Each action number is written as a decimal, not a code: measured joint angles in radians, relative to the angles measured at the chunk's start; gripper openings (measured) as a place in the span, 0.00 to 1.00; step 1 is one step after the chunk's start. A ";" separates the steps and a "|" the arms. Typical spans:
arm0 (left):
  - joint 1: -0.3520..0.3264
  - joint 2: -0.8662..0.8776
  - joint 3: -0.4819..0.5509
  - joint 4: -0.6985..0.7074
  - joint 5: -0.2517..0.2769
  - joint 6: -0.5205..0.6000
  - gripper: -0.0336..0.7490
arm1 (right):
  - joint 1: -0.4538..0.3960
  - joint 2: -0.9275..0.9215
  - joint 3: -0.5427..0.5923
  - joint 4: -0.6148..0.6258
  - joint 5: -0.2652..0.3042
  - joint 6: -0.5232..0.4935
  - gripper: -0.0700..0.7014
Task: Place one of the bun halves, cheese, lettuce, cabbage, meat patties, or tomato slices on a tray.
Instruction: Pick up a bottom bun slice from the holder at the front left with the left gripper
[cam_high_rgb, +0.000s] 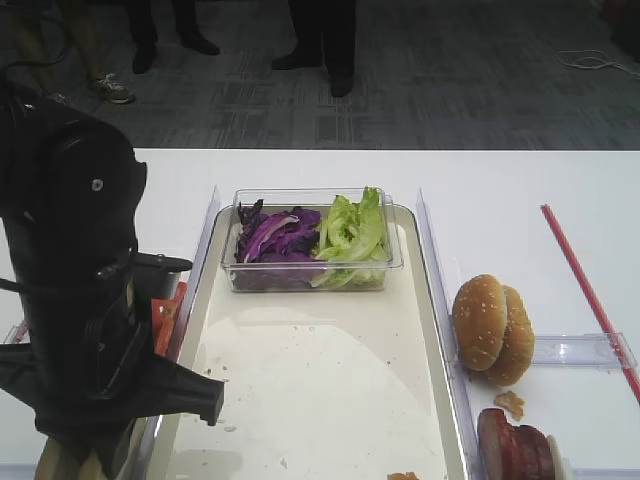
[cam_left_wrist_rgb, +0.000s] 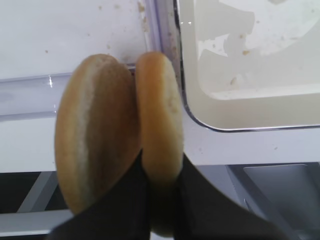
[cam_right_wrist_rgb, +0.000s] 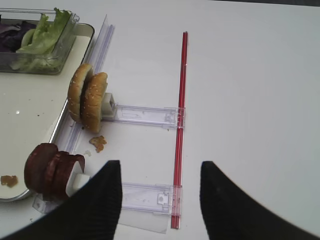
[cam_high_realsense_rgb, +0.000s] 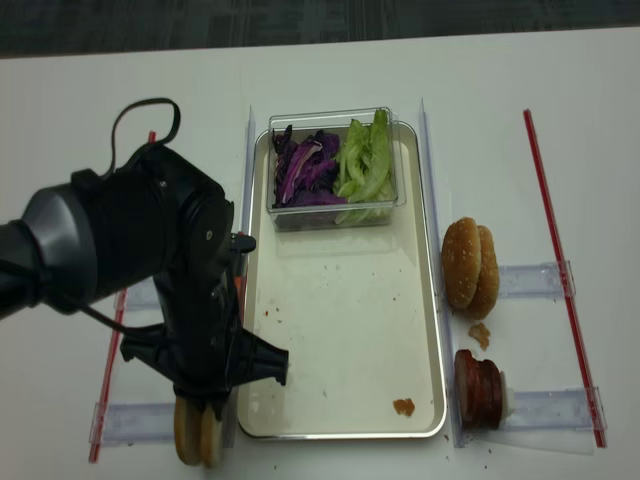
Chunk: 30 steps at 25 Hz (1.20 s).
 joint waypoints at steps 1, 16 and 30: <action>0.000 0.000 0.000 0.000 0.000 0.000 0.10 | 0.000 0.000 0.000 0.000 0.000 0.000 0.59; 0.000 -0.130 -0.004 0.000 0.043 -0.029 0.09 | 0.000 0.000 0.000 0.000 0.000 -0.002 0.59; 0.000 -0.221 -0.004 -0.049 0.044 -0.008 0.09 | 0.000 0.000 0.000 0.000 0.000 -0.002 0.59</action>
